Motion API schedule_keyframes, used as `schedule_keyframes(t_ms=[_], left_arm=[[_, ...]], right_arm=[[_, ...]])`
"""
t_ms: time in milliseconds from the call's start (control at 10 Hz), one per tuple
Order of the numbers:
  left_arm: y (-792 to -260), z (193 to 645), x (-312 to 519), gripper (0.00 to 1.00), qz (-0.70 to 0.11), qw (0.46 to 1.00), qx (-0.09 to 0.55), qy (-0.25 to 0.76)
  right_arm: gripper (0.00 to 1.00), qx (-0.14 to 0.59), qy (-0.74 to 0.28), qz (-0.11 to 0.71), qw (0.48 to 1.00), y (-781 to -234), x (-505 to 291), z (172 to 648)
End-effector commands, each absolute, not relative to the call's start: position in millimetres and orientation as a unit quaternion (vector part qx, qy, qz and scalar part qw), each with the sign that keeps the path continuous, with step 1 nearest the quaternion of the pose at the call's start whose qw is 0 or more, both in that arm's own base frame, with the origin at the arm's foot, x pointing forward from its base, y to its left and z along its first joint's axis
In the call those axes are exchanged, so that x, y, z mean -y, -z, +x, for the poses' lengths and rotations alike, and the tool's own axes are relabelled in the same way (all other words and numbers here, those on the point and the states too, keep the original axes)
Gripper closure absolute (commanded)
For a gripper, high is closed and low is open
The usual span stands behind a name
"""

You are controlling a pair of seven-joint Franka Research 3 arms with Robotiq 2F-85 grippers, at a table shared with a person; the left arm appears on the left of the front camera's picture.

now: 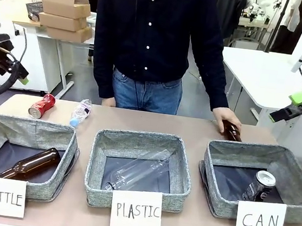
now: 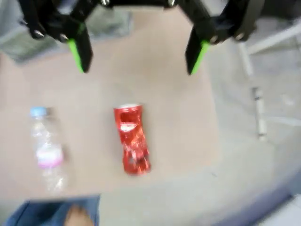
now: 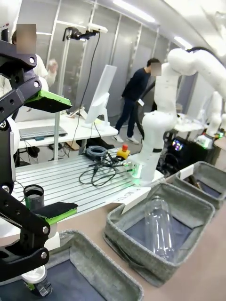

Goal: Sort the can waste into the basket.
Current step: Pick up the can waste from the table and place it in the right Fabric basket.

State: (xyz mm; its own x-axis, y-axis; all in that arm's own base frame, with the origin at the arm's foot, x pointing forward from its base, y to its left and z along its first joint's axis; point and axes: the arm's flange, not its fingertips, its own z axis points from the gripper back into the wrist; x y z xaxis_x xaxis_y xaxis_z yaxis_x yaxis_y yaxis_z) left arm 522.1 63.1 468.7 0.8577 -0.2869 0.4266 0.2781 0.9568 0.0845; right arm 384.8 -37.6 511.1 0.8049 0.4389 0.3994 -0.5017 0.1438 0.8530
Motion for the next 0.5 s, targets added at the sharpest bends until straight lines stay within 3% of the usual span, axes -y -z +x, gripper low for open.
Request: schedule_keyframes(t_ms=[0, 200, 400], left_arm=[[-473, 519, -65, 0.0, 0.018, 0.952, 0.245, 0.182], [-473, 519, -65, 0.0, 0.018, 0.952, 0.245, 0.182], [-461, 545, -56, 0.0, -0.015, 0.965, 0.189, 0.183]], right_arm=[[0.0, 0.038, -0.321, 0.569, 0.756, -511, 38, 385], [0.0, 0.038, -0.321, 0.569, 0.756, -511, 38, 385], [0.0, 0.038, -0.321, 0.569, 0.756, -511, 38, 385]])
